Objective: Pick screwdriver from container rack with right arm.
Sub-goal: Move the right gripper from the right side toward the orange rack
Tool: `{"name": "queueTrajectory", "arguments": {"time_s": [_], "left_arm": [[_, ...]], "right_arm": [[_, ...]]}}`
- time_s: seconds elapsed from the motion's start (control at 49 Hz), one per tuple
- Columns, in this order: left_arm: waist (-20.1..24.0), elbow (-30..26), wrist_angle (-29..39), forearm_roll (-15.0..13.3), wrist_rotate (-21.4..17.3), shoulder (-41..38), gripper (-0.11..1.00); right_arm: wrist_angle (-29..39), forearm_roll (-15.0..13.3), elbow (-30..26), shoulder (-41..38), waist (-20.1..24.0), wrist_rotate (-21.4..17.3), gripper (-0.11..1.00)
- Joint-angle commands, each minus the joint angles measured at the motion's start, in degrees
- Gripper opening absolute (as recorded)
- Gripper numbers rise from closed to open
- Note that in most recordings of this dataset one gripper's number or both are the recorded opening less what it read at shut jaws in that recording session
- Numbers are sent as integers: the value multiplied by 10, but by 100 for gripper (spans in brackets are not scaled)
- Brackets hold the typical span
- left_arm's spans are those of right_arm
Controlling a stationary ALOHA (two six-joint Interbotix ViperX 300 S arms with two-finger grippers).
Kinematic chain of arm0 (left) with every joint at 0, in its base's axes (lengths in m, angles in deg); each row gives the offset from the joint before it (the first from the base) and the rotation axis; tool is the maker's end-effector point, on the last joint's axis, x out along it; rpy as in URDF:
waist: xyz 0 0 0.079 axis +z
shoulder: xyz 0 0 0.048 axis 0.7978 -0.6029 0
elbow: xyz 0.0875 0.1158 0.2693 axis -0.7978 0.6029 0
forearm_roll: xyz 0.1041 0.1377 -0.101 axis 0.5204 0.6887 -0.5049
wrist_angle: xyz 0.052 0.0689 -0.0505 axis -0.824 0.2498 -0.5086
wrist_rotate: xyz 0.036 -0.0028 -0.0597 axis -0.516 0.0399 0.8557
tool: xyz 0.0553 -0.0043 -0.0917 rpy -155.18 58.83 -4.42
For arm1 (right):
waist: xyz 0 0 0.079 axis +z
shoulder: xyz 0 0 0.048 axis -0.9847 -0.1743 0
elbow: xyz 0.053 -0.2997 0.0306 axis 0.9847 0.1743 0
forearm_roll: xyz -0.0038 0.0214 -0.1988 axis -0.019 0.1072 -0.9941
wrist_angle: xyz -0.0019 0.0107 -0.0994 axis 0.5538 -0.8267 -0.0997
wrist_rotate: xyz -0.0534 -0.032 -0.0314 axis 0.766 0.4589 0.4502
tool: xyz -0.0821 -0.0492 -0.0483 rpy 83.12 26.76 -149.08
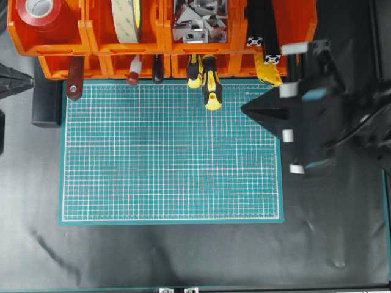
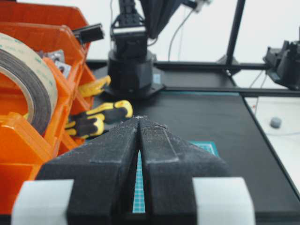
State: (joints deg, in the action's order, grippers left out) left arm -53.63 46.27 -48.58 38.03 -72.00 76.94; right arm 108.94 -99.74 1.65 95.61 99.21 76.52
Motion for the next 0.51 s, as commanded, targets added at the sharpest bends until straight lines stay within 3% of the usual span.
{"name": "queueTrajectory", "arguments": {"time_s": [0.0,0.122,0.224,0.285,0.489], "left_arm": [[-2,-13,-3,2,2,-6,0],[-2,-12,-3,2,2,-8,0],[-1,-11,-3,2,4,-8,0],[-2,-11,-3,2,6,-8,0],[-2,-8,-4,2,7,-8,0]], "right_arm": [[91,-123,-31,-31,50,-56,0],[211,-275,-40,-72,115,-138,0],[297,-362,-30,-105,157,-190,0],[326,-381,-21,-124,174,-209,0],[336,-381,-18,-185,209,-216,0]]}}
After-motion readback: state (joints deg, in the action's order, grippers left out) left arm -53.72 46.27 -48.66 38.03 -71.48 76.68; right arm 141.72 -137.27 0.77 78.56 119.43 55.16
